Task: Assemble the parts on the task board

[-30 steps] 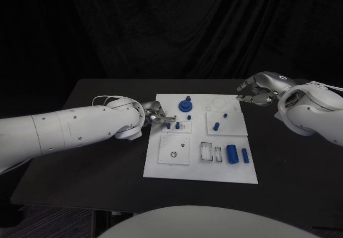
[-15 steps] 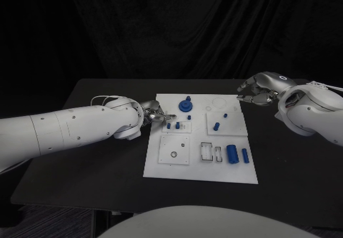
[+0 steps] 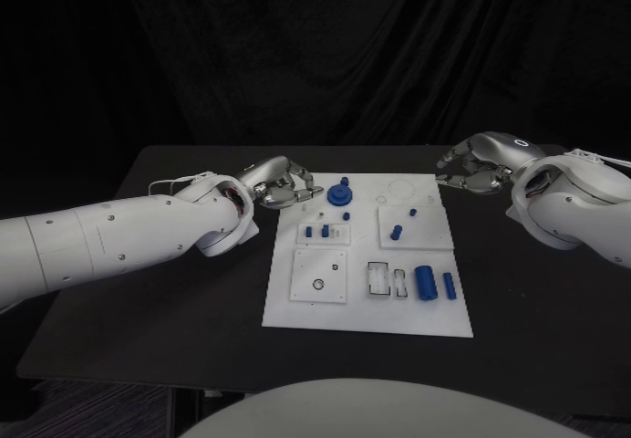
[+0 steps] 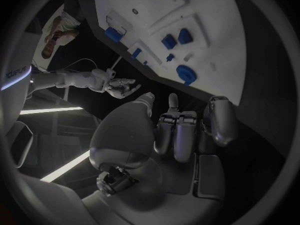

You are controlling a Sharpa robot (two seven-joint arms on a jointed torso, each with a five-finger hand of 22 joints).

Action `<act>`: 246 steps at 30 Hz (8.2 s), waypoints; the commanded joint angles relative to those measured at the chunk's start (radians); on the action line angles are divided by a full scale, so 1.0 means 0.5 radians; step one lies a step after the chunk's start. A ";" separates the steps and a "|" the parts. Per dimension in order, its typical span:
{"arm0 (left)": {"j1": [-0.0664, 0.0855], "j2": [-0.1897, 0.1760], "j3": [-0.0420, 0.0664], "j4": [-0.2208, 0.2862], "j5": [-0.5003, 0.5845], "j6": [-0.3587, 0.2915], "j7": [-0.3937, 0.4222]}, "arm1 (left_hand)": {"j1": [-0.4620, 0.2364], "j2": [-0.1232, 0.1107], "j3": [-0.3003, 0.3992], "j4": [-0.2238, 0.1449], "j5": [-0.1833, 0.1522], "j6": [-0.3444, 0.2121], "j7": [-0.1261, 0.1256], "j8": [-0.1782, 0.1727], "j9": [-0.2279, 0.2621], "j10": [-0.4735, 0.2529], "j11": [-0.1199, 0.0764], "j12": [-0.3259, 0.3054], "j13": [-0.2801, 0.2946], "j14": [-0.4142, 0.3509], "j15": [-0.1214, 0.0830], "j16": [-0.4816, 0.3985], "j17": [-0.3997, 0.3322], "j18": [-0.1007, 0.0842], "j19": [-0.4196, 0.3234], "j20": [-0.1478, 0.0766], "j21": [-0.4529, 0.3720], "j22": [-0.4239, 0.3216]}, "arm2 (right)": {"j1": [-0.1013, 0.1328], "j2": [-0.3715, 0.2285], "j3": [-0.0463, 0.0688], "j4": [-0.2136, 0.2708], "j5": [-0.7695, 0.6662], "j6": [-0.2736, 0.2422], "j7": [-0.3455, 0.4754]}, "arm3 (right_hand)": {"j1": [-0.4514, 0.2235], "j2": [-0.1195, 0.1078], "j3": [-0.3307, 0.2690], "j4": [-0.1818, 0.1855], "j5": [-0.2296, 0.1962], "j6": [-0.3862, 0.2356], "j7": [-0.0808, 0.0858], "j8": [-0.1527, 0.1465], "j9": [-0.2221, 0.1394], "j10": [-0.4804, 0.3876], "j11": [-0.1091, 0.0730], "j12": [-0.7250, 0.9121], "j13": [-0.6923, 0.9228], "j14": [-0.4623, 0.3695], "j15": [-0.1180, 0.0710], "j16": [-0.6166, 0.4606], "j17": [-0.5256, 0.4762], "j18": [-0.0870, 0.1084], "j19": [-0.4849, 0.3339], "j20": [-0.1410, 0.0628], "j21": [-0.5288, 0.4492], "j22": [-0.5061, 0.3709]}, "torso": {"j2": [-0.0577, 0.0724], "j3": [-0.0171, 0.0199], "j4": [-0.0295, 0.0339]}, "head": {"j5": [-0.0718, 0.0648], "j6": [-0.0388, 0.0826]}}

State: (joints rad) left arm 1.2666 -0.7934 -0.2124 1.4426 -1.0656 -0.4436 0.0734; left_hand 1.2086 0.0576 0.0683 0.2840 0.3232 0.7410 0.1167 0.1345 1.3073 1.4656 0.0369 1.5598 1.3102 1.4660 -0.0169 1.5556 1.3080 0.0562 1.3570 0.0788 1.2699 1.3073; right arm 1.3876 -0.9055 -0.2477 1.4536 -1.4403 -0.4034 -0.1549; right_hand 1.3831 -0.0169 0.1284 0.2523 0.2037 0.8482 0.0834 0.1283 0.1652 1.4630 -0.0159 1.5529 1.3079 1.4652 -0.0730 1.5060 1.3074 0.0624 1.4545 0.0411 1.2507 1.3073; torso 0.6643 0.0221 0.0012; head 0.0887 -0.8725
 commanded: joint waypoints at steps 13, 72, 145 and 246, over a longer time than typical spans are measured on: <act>0.057 0.332 0.003 -0.473 -0.633 0.164 0.818 | 0.796 -0.203 0.510 -0.183 -0.371 -0.449 -0.213 0.143 -0.416 -1.857 0.011 -2.078 -0.796 -0.150 0.008 -0.188 0.146 0.050 -0.187 0.057 -0.040 0.307 | -0.005 0.017 0.001 -0.006 -0.006 -0.024 -0.022 | 0.021 0.000 0.002 -0.010 0.017 0.016 -0.004 -0.013 -0.003 0.160 0.014 -0.009 0.479 0.169 0.009 -0.010 0.412 0.012 -0.010 0.003 -0.007 0.345 | 0.000 0.0032 0.003 | -0.017 0.000; -0.037 0.747 0.004 -0.894 -0.890 0.524 0.444 | 0.571 -0.245 0.410 -0.282 -0.270 0.128 -0.153 -0.105 -1.469 -1.555 0.036 -2.139 -1.451 -0.096 0.014 -0.188 0.099 0.023 -0.013 0.067 0.060 0.347 | -0.005 0.063 0.002 -0.020 -0.006 -0.004 -0.013 | 0.018 -0.002 0.003 -0.008 0.022 0.021 -0.003 -0.013 -0.006 0.160 0.014 -0.010 0.479 0.169 0.009 -0.010 0.412 0.012 -0.011 0.003 -0.010 0.345 | 0.016 -0.0054 -0.026 | -0.006 0.000; -0.015 0.261 0.003 -0.494 -0.890 0.252 0.419 | 0.590 -0.219 0.450 -0.365 -0.264 0.458 -0.078 0.004 -1.497 -1.094 -0.026 -2.135 -1.483 -0.042 -0.045 -0.196 0.072 -0.024 0.156 0.006 0.265 0.411 | -0.011 0.041 0.001 -0.028 -0.006 0.022 -0.019 | 0.010 0.003 0.012 0.001 0.027 0.054 0.002 -0.006 -0.011 0.102 0.019 -0.058 0.429 0.154 0.013 -0.061 0.371 0.022 -0.028 0.006 -0.062 0.331 | 0.021 -0.0024 -0.021 | -0.013 0.000; -0.081 -0.098 0.002 -0.491 -0.626 -0.620 0.673 | 0.559 -0.163 0.316 -0.383 -0.209 0.040 -0.235 -0.133 -1.876 -2.208 -0.087 -1.960 -1.627 -2.253 0.041 -2.044 -1.600 0.182 -1.904 0.002 -1.901 -0.221 | 0.135 -0.028 0.002 0.108 -0.007 -0.024 0.025 | 0.222 -0.195 0.316 -0.139 0.714 0.243 0.036 0.105 0.090 -0.963 0.062 -1.189 -0.510 0.061 0.047 -0.304 0.189 0.080 -0.158 0.031 -0.434 0.244 | 0.019 0.0016 -0.029 | 0.040 0.000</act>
State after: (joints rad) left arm 1.2275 -0.8412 -0.2120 1.1862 -1.4770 -0.6682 0.3040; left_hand 1.4966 -0.0228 0.2291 0.0925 0.2184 0.7543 -0.0035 0.0735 0.3699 0.3652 -0.0057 0.5765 0.4975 0.3455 0.0023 0.5369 0.5113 0.1549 0.4089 0.0801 0.3232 1.1994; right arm 1.4520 -0.9195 -0.2469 1.5032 -1.4402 -0.4179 -0.1397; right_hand 1.4983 -0.1042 0.2810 0.1836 0.5572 0.9748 0.0996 0.1763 0.2085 0.9981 0.0144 0.9766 1.0673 1.4656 -0.0581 1.3576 1.3073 0.0946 1.3805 0.0566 1.0392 1.3075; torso 0.6730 0.0222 -0.0115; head 0.1073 -0.8725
